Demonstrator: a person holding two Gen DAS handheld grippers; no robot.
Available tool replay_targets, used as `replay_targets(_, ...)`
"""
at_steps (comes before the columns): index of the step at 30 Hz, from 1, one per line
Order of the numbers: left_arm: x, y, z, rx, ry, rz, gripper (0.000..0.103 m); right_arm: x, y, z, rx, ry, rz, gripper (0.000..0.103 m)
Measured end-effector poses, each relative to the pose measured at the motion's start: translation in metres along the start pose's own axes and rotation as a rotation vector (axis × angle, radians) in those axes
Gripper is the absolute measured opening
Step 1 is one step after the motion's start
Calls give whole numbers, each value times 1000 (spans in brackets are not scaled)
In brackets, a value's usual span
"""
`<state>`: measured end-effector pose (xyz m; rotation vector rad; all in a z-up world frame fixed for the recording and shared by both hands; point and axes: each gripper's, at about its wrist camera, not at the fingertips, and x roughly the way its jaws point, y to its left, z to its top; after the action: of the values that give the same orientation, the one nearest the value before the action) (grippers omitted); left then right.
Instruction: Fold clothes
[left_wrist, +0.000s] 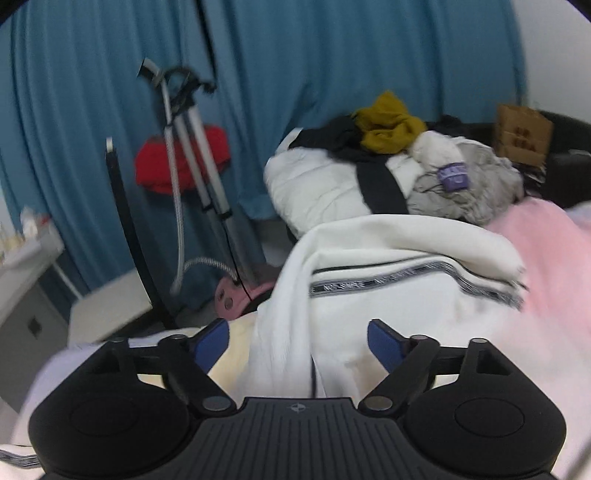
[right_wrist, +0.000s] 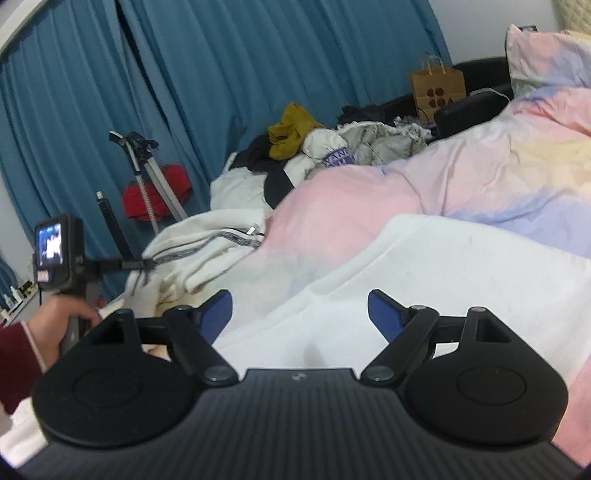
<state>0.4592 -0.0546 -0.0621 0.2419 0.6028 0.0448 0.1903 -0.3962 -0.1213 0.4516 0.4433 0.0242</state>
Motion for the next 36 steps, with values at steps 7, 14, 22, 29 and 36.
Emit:
replay_targets(7, 25, 22, 10, -89, 95, -65, 10, 21, -10, -9, 8, 33, -16, 82)
replay_targets(14, -99, 28, 34, -1, -112, -268, 9, 16, 0, -12, -17, 19, 19, 82)
replay_targets(22, -250, 61, 2, -57, -273, -475, 9, -7, 3, -9, 89, -16, 152, 82)
replay_targets(29, -306, 119, -91, -234, -295, -459, 9, -15, 16, -12, 80, 7, 230, 84)
replay_targets(36, -296, 168, -153, -455, -280, -428, 10, -10, 54, -26, -96, 84, 328, 84)
